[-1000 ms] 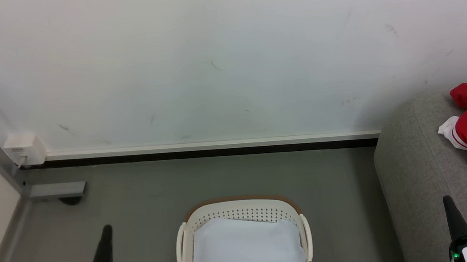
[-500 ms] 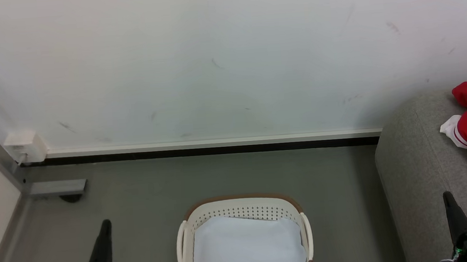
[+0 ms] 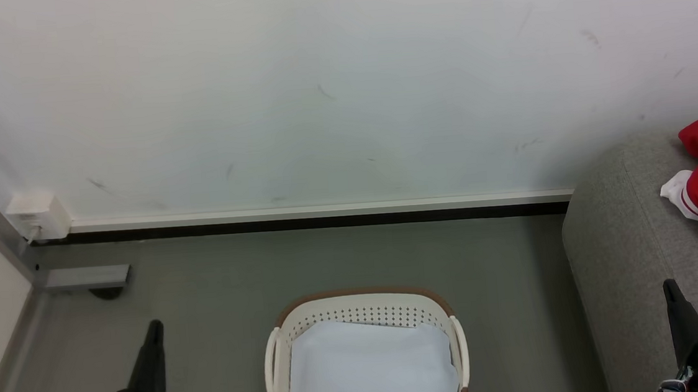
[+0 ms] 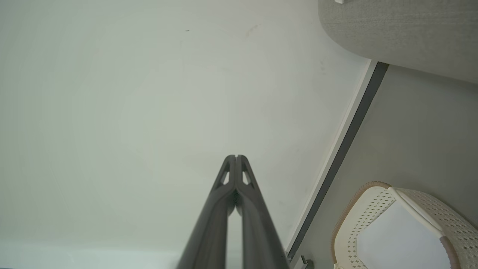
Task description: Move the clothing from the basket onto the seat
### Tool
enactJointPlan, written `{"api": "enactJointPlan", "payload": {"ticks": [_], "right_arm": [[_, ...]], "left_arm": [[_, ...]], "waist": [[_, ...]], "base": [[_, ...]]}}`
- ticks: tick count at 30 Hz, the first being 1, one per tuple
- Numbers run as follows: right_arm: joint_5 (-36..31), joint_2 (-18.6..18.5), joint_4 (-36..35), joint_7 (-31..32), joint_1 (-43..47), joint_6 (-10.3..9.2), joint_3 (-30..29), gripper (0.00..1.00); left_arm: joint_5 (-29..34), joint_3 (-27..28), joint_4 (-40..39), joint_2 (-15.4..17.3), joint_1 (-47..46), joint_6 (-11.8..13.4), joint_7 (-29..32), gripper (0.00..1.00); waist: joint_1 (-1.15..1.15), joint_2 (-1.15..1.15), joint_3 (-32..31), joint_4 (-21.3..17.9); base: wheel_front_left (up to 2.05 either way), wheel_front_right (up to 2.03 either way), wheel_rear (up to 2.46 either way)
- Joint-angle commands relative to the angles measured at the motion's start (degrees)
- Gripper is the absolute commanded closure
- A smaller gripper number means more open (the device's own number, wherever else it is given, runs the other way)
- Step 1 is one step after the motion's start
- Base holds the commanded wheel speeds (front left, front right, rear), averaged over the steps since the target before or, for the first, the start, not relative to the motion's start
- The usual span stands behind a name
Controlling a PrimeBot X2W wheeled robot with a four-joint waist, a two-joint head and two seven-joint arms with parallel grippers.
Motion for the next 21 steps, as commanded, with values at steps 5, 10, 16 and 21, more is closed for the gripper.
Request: {"api": "enactJointPlan", "payload": {"ticks": [5, 10, 16, 21], "right_arm": [[1.18, -0.45, -0.44, 0.25, -0.84, -0.12, -0.33, 1.0], [1.18, -0.45, -0.43, 0.25, -0.83, -0.12, -0.32, 1.0], [1.19, -0.45, -0.42, 0.25, -0.83, -0.12, -0.32, 1.0], [1.19, -0.45, -0.42, 0.24, -0.83, -0.12, -0.32, 1.0]], "left_arm": [[-1.42, 0.25, -0.24, 0.09, -0.61, -0.41, 0.45, 1.0], [-1.42, 0.25, -0.24, 0.09, -0.61, -0.41, 0.45, 1.0], [-1.42, 0.25, -0.24, 0.09, -0.6, -0.41, 0.45, 1.0], [-1.42, 0.24, -0.25, 0.09, -0.6, -0.41, 0.44, 1.0]], "waist": [[0.0, 0.0, 0.06, 0.03], [0.0, 0.0, 0.06, 0.03], [0.0, 0.0, 0.06, 0.03], [0.0, 0.0, 0.06, 0.03]], "base": [[0.0, 0.0, 0.0], [0.0, 0.0, 0.0], [0.0, 0.0, 0.0], [0.0, 0.0, 0.0]]}}
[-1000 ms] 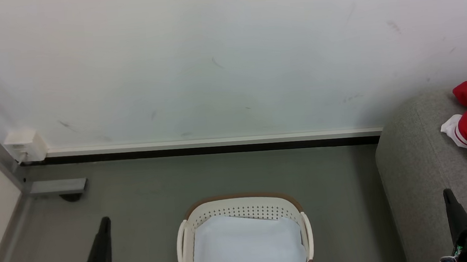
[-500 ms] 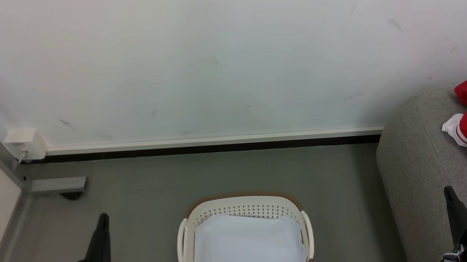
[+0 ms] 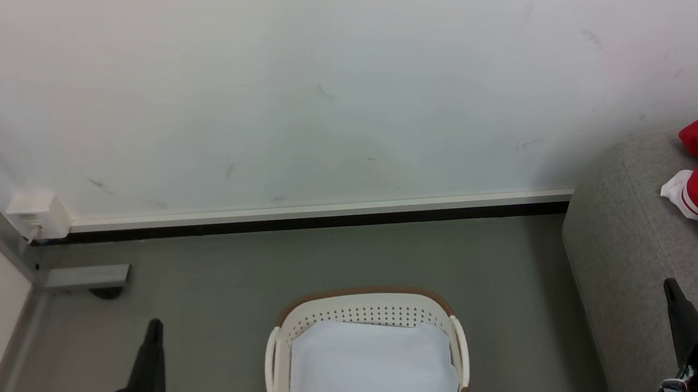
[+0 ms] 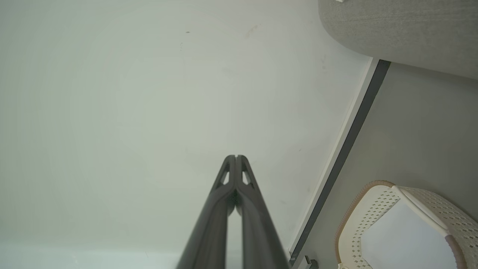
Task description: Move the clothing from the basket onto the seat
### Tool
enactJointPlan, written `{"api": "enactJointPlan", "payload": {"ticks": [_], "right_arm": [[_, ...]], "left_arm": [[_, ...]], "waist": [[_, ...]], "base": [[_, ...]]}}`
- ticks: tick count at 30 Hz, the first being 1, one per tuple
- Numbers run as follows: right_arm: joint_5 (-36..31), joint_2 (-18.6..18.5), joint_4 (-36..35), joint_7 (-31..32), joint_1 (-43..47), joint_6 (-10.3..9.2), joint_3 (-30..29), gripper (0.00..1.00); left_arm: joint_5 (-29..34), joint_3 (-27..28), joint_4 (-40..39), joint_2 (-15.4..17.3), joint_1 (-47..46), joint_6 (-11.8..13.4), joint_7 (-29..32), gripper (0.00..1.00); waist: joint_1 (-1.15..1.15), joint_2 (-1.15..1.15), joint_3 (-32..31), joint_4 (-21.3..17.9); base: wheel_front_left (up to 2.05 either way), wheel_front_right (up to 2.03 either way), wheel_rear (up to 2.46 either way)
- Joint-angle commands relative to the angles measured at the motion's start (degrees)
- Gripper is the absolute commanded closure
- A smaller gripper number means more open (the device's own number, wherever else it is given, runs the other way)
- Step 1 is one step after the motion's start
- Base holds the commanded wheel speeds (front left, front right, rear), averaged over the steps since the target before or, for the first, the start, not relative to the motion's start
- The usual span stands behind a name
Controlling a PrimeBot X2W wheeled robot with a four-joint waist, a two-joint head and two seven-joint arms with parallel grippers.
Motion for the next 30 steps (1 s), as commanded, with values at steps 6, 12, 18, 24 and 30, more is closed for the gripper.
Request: {"api": "enactJointPlan", "payload": {"ticks": [6, 12, 18, 24, 30], "right_arm": [[0.11, -0.44, -0.34, 0.18, -0.76, -0.12, -0.23, 1.0], [0.11, -0.44, -0.34, 0.18, -0.75, -0.12, -0.23, 1.0], [0.11, -0.44, -0.34, 0.17, -0.75, -0.12, -0.22, 1.0], [0.12, -0.44, -0.34, 0.17, -0.75, -0.12, -0.22, 1.0], [0.12, -0.44, -0.34, 0.17, -0.75, -0.12, -0.22, 1.0]], "left_arm": [[-0.79, 0.14, -0.22, 0.13, -0.47, -0.4, 0.23, 1.0], [-0.79, 0.14, -0.22, 0.13, -0.47, -0.4, 0.23, 1.0], [-0.79, 0.13, -0.21, 0.13, -0.47, -0.4, 0.22, 1.0], [-0.8, 0.13, -0.22, 0.13, -0.47, -0.4, 0.21, 1.0], [-0.8, 0.13, -0.22, 0.13, -0.46, -0.4, 0.21, 1.0]], "waist": [[0.0, 0.0, 0.0, 0.0], [0.0, 0.0, 0.0, 0.0], [0.0, 0.0, 0.0, 0.0], [0.0, 0.0, 0.0, 0.0], [0.0, 0.0, 0.0, 0.0]], "base": [[0.0, 0.0, 0.0], [0.0, 0.0, 0.0], [0.0, 0.0, 0.0], [0.0, 0.0, 0.0], [0.0, 0.0, 0.0]]}}
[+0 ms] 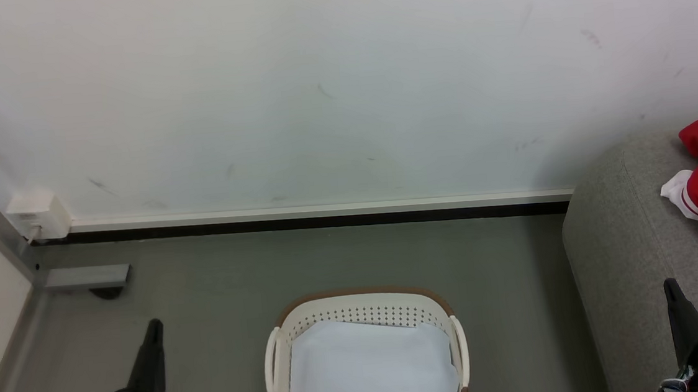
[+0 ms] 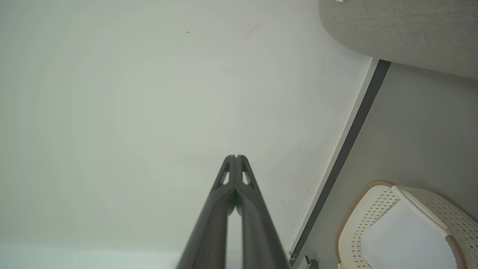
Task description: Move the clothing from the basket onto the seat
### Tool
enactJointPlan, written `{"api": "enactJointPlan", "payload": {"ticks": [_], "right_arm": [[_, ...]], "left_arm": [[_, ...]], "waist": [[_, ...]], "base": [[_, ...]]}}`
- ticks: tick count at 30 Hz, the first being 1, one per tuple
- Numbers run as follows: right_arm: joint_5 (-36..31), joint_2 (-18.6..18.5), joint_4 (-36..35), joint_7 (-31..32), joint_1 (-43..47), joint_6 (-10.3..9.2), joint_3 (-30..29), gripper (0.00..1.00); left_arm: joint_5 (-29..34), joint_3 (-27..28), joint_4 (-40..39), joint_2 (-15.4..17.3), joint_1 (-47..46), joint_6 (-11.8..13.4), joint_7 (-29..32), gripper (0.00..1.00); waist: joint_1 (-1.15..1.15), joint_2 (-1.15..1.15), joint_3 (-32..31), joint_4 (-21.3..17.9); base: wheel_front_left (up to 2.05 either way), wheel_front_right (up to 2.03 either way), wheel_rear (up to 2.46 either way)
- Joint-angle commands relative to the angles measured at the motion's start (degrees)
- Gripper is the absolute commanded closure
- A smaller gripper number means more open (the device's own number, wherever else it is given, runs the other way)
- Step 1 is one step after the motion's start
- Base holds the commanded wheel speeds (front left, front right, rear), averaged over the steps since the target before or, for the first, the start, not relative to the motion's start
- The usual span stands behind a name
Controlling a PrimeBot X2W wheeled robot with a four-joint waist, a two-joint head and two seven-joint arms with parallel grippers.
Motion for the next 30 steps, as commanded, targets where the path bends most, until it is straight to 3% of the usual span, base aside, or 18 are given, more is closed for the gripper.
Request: {"api": "enactJointPlan", "payload": {"ticks": [1, 30], "right_arm": [[0.12, -0.44, -0.34, 0.17, -0.75, -0.12, -0.22, 1.0], [0.12, -0.44, -0.34, 0.17, -0.75, -0.12, -0.22, 1.0]], "left_arm": [[-0.8, 0.13, -0.21, 0.14, -0.45, -0.4, 0.23, 1.0], [-0.81, 0.12, -0.22, 0.14, -0.45, -0.41, 0.22, 1.0]], "waist": [[0.0, 0.0, 0.0, 0.0], [0.0, 0.0, 0.0, 0.0]], "base": [[0.0, 0.0, 0.0], [0.0, 0.0, 0.0]]}}
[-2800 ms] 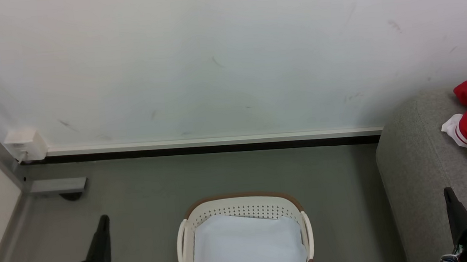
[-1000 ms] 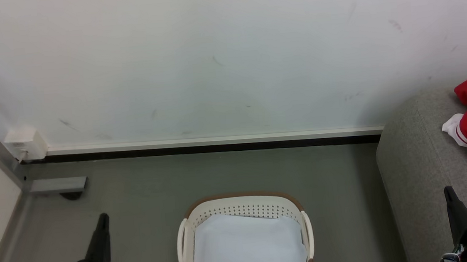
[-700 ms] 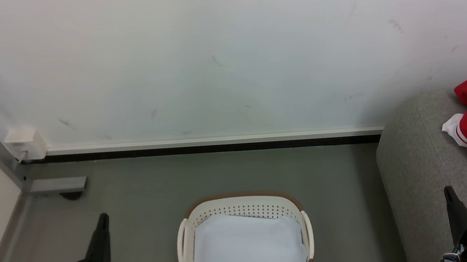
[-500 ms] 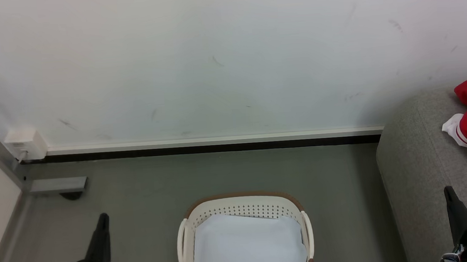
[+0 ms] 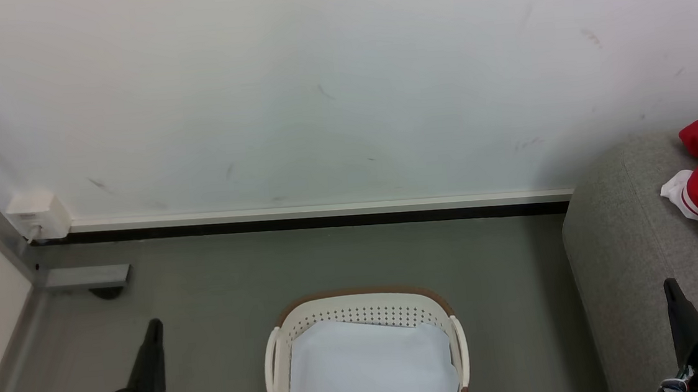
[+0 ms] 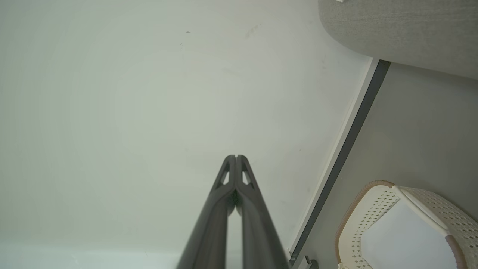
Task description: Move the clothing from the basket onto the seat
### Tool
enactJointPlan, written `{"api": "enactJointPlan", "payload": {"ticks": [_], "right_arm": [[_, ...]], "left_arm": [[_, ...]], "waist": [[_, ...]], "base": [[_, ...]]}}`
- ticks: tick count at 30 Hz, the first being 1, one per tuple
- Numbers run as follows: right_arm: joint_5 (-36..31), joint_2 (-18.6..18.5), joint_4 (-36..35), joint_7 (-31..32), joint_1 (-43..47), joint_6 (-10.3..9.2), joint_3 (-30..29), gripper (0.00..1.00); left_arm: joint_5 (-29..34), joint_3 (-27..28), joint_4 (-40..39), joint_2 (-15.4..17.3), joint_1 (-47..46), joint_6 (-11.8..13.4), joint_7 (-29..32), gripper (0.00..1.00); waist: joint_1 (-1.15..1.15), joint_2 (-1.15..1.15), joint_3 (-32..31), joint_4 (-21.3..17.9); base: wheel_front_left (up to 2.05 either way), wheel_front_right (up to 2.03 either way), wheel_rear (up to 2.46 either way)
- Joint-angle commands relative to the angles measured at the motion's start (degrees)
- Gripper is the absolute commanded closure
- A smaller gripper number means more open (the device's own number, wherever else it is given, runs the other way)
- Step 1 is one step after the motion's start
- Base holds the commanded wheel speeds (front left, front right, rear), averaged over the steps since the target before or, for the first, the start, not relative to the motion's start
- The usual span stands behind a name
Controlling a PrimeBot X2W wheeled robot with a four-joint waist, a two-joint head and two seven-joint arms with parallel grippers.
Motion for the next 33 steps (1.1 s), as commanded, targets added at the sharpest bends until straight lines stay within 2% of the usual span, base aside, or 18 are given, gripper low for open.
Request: {"api": "enactJointPlan", "payload": {"ticks": [1, 33], "right_arm": [[0.12, -0.44, -0.34, 0.17, -0.74, -0.12, -0.22, 1.0], [0.12, -0.43, -0.33, 0.16, -0.74, -0.12, -0.21, 1.0]], "left_arm": [[-0.81, 0.12, -0.22, 0.14, -0.45, -0.41, 0.21, 1.0], [-0.81, 0.11, -0.22, 0.14, -0.45, -0.41, 0.2, 1.0]], "waist": [[0.0, 0.0, 0.0, 0.0], [0.0, 0.0, 0.0, 0.0]], "base": [[0.0, 0.0, 0.0], [0.0, 0.0, 0.0]]}}
